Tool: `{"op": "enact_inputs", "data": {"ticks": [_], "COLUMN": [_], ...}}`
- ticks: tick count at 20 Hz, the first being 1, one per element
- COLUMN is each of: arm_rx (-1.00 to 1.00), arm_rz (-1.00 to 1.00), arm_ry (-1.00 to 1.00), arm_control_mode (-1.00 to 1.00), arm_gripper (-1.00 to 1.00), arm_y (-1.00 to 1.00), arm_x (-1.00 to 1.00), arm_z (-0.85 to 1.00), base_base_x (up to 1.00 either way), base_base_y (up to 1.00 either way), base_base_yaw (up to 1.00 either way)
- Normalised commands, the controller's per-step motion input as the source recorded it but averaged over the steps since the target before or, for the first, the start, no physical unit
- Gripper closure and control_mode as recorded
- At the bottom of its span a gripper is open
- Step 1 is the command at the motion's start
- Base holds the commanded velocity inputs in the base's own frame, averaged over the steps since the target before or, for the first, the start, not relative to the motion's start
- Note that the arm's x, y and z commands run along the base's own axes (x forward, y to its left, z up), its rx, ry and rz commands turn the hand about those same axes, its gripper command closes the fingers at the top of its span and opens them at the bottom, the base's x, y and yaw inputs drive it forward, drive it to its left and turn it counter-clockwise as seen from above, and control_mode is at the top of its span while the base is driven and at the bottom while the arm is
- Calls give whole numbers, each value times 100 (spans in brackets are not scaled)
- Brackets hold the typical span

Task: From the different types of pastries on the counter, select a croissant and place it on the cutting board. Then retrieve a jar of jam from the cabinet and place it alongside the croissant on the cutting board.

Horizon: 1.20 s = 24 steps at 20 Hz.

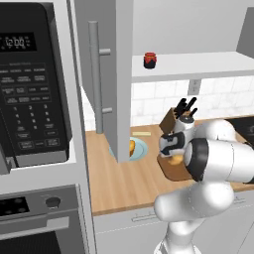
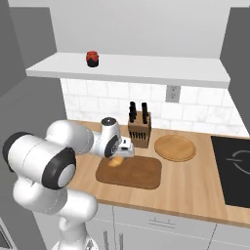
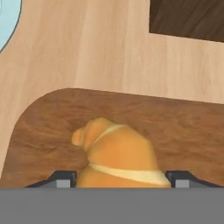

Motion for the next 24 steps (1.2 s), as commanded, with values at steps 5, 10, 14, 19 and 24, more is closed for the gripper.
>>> {"op": "enact_inputs", "data": {"ticks": [5,10,14,19,24], "arm_rx": [-9,0,10,13,10], "arm_rz": [0,0,0,0,0], "arm_ry": [9,2,-2,-13,-15], "arm_control_mode": [-100,-100,-100,-100,-100], "arm_gripper": [-100,-100,-100,-100,-100], "arm_y": [14,2,0,0,0], "arm_x": [-48,-18,-35,-77,-84], "arm_z": [-45,0,83,100,99], "base_base_x": [0,0,0,0,0], "base_base_y": [0,0,0,0,0], "base_base_yaw": [0,0,0,0,0]}}
